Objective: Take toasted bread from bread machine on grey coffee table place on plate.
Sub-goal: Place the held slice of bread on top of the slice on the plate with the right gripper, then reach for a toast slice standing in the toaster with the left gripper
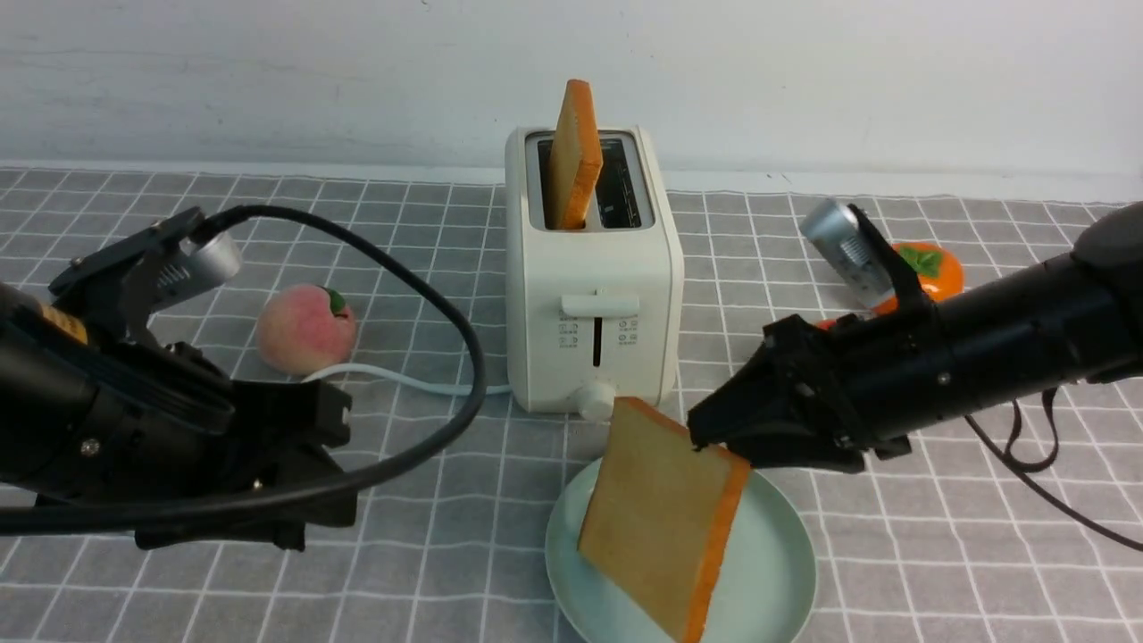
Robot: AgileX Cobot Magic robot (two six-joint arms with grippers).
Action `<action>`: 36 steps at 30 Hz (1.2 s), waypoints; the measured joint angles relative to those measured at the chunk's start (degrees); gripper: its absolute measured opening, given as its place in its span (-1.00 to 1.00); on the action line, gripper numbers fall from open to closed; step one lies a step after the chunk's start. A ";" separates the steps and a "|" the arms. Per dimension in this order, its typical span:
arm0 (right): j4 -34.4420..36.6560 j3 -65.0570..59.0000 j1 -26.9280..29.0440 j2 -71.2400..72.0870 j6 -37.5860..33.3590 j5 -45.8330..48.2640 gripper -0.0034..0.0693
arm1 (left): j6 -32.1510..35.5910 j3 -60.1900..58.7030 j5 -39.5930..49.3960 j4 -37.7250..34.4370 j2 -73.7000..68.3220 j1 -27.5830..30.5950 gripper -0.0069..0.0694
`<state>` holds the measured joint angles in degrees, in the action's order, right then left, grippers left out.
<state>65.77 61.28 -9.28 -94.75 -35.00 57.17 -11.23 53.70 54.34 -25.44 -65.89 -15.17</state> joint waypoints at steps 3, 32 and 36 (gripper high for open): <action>-1.61 1.07 4.63 1.14 -0.26 5.01 0.45 | 0.17 0.00 -2.55 1.25 0.00 0.00 -0.12; -15.68 1.23 7.92 37.26 3.43 12.28 0.55 | -18.68 72.27 14.26 38.23 -46.32 -20.12 0.52; -15.84 -2.13 7.92 37.88 3.41 11.35 0.55 | -21.40 75.33 7.62 41.69 -52.32 -21.20 0.53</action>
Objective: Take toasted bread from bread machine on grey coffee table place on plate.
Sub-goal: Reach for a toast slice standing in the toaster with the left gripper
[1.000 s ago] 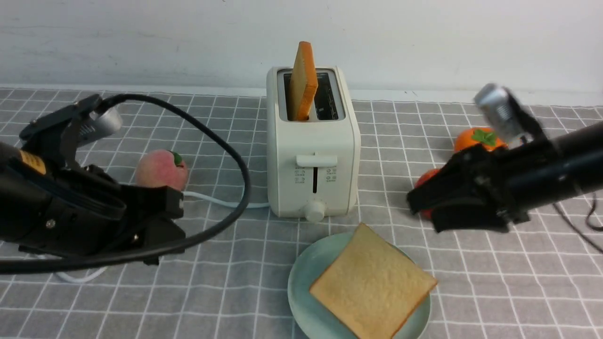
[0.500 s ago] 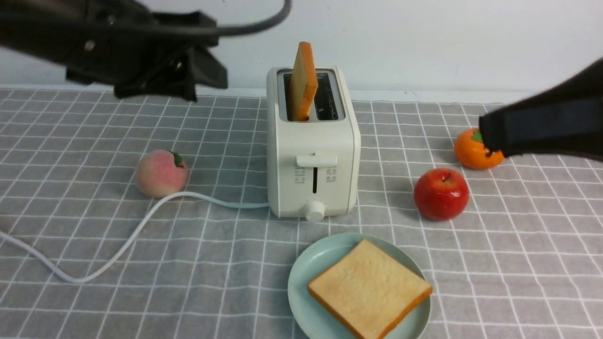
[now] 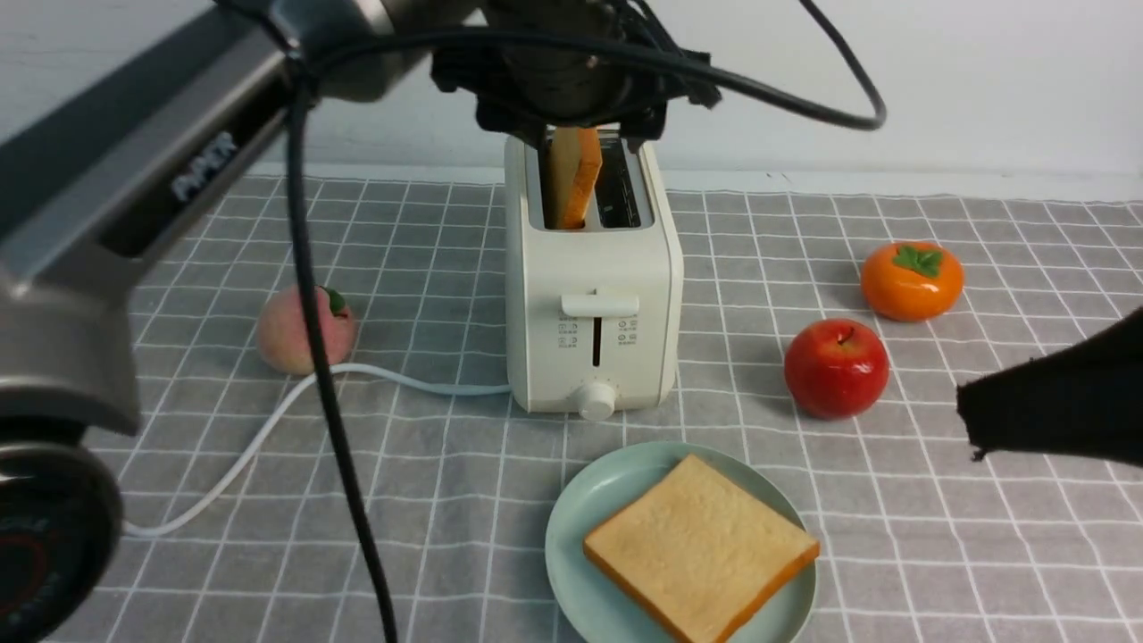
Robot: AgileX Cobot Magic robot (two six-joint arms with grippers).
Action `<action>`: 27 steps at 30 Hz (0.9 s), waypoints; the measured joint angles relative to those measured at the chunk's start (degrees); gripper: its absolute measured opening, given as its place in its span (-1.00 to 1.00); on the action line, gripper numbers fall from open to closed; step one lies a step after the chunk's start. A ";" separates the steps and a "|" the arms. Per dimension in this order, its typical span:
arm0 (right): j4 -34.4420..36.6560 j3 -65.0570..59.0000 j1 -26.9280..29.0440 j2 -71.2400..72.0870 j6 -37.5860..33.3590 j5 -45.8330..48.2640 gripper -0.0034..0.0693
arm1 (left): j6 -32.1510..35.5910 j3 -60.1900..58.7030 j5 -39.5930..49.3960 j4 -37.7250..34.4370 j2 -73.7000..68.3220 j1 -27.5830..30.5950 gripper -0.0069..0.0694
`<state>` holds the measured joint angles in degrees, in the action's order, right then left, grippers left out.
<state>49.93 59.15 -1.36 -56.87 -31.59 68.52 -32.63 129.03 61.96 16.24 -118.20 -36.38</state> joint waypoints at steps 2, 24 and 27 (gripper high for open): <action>-0.05 -1.32 0.00 0.05 0.00 -0.47 0.55 | -0.05 0.12 -2.25 2.35 -2.00 0.12 0.53; -1.15 -4.57 -5.19 0.11 -1.72 -7.92 0.55 | -1.88 0.12 -2.53 10.41 -3.65 2.54 -0.56; -1.53 -4.61 -5.19 0.11 -1.77 -9.20 0.55 | -0.12 0.12 1.84 11.74 2.64 2.54 -0.56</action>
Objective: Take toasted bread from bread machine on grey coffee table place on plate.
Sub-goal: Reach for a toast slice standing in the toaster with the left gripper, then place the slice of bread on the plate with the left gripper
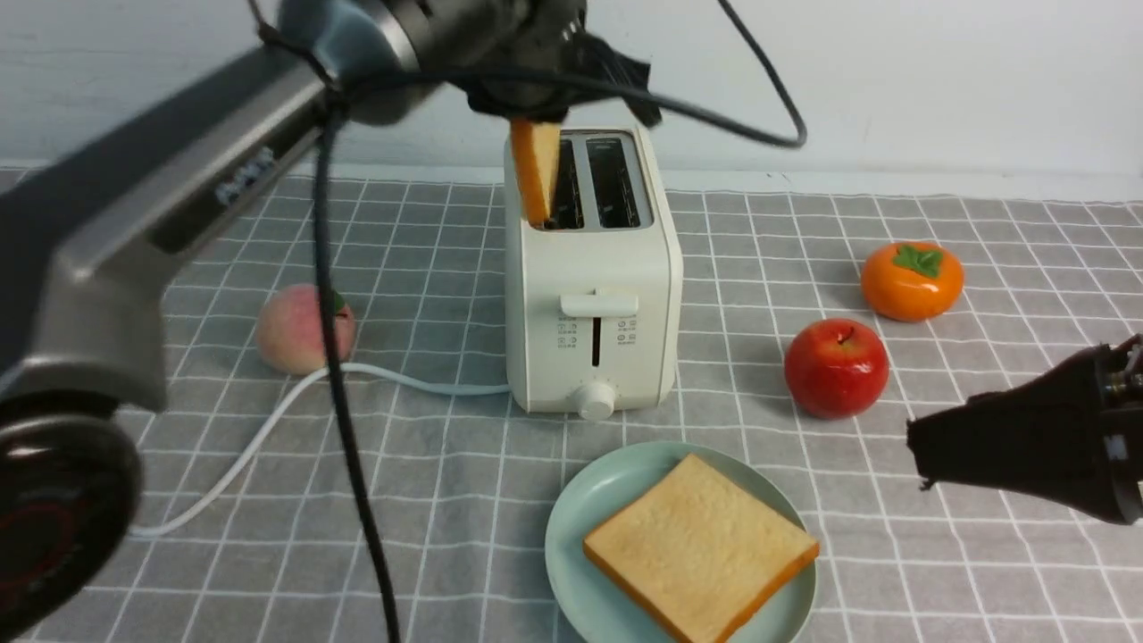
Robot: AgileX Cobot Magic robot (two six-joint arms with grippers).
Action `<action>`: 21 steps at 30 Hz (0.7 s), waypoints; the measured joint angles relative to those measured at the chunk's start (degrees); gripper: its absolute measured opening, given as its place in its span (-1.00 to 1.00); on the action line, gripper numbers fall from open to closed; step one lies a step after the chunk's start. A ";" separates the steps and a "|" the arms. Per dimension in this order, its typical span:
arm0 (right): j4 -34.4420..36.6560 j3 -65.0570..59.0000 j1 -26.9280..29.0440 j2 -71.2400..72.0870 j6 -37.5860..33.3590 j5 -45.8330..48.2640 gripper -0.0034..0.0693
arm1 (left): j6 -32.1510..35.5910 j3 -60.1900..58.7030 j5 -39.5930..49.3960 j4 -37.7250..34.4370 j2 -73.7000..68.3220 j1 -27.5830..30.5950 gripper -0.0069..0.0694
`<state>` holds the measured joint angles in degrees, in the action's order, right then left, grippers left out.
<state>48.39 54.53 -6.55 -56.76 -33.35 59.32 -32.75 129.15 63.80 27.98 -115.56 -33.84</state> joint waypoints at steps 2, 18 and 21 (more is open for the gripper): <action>-1.39 0.00 0.00 0.00 0.00 -0.68 0.55 | 1.03 0.00 5.37 1.55 5.79 0.00 -0.56; -3.71 -3.91 0.00 0.00 0.00 -7.08 0.55 | 17.75 -23.57 8.04 -37.47 34.85 0.74 -0.56; -3.45 -3.91 0.00 0.00 0.00 -7.82 0.55 | 23.25 -34.87 7.64 -47.92 32.64 0.74 -0.56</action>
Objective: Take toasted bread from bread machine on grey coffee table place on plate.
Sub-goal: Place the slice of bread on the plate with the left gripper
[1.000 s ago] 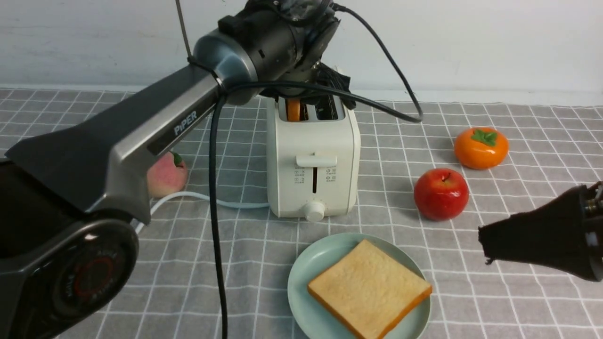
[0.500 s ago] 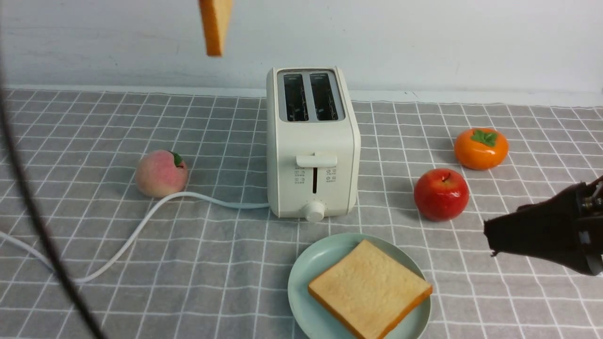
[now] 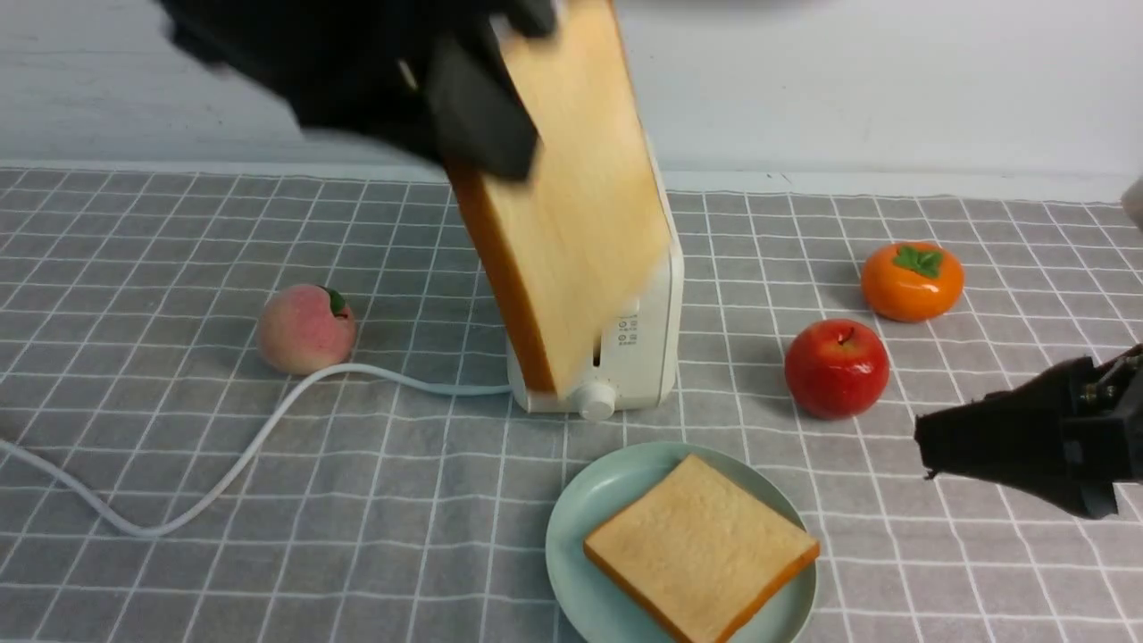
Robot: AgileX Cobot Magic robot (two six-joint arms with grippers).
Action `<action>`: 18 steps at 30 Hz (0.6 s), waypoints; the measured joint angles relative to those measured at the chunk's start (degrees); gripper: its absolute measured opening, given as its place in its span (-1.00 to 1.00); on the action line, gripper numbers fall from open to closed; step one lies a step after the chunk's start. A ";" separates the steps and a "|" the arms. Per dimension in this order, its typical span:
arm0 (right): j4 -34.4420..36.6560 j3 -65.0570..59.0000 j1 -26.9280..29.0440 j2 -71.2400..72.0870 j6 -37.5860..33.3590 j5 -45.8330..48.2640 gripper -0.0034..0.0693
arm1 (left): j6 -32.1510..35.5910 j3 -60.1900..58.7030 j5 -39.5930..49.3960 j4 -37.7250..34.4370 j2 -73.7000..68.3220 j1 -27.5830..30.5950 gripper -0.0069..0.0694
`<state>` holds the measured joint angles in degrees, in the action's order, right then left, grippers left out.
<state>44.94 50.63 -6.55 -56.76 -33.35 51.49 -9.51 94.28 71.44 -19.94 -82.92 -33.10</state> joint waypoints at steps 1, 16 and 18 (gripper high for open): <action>0.08 0.00 0.00 0.00 0.00 -0.16 0.55 | 0.74 -2.21 -0.91 -2.68 -0.68 0.00 -0.56; 1.77 0.00 0.00 0.00 0.00 2.88 0.54 | 9.51 -18.36 -28.57 -19.09 -19.87 0.00 -0.56; 1.77 0.00 0.00 0.00 0.00 3.39 0.51 | 7.95 -18.36 -30.03 -17.41 -20.09 0.00 -0.56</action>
<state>46.71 50.63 -6.55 -56.76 -33.35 54.88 -1.56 75.92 41.40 -37.36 -103.01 -33.10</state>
